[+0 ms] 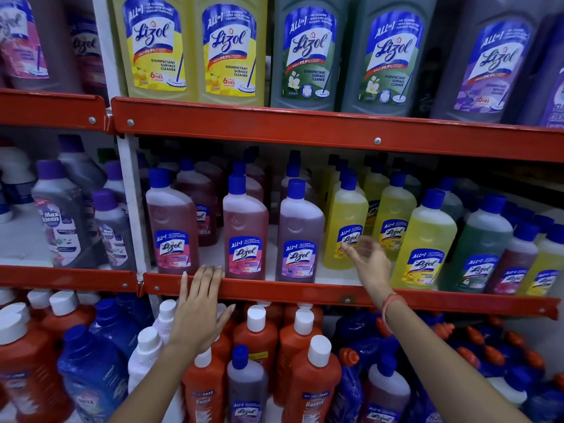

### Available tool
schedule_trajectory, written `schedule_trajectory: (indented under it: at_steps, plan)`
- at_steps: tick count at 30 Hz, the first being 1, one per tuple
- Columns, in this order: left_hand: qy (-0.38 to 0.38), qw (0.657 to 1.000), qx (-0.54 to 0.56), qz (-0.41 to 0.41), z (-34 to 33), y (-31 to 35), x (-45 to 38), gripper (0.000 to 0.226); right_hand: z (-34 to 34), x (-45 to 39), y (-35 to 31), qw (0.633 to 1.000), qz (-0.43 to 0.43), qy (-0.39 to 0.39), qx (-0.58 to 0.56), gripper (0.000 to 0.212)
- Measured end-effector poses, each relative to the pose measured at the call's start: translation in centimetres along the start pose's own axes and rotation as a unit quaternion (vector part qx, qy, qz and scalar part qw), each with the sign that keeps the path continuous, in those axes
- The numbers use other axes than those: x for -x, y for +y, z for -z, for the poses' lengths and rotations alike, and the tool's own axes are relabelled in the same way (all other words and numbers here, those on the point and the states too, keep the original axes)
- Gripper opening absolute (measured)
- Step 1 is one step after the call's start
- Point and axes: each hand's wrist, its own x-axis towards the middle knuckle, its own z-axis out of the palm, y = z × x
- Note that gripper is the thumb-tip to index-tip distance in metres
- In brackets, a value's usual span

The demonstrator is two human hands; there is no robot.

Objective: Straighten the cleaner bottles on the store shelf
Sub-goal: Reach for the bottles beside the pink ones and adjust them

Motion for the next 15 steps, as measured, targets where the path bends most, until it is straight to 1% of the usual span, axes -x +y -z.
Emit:
schedule_trajectory:
  at_steps: [2, 4, 5, 8, 11, 15]
  plan:
    - [-0.002, 1.0, -0.002, 0.0, 0.0, 0.0, 0.0, 0.078, 0.3, -1.1, -0.1, 1.0, -0.024, -0.019, 0.005, 0.07]
    - [-0.002, 1.0, -0.003, -0.001, -0.1, 0.0, -0.1, 0.078, 0.4, -1.9, -0.3, 0.998, -0.038, -0.046, -0.02, 0.078]
    - [-0.002, 1.0, -0.004, -0.001, -0.2, 0.0, -0.1, 0.078, 0.4, -2.2, -0.3, 0.997, -0.044, -0.06, -0.033, 0.079]
    - [-0.001, 1.0, -0.007, 0.0, -0.4, 0.0, -0.1, 0.078, 0.5, -2.9, -0.4, 0.99, -0.058, -0.109, -0.06, 0.073]
    - [-0.002, 1.0, -0.01, 0.003, -0.7, 0.0, -0.1, 0.079, 0.7, -3.1, -0.3, 0.985, -0.073, -0.137, -0.075, 0.077]
    - [0.002, 1.0, -0.015, 0.009, -0.9, 0.3, -0.2, 0.081, 0.8, -3.4, -0.2, 0.981, -0.078, -0.158, -0.081, 0.097]
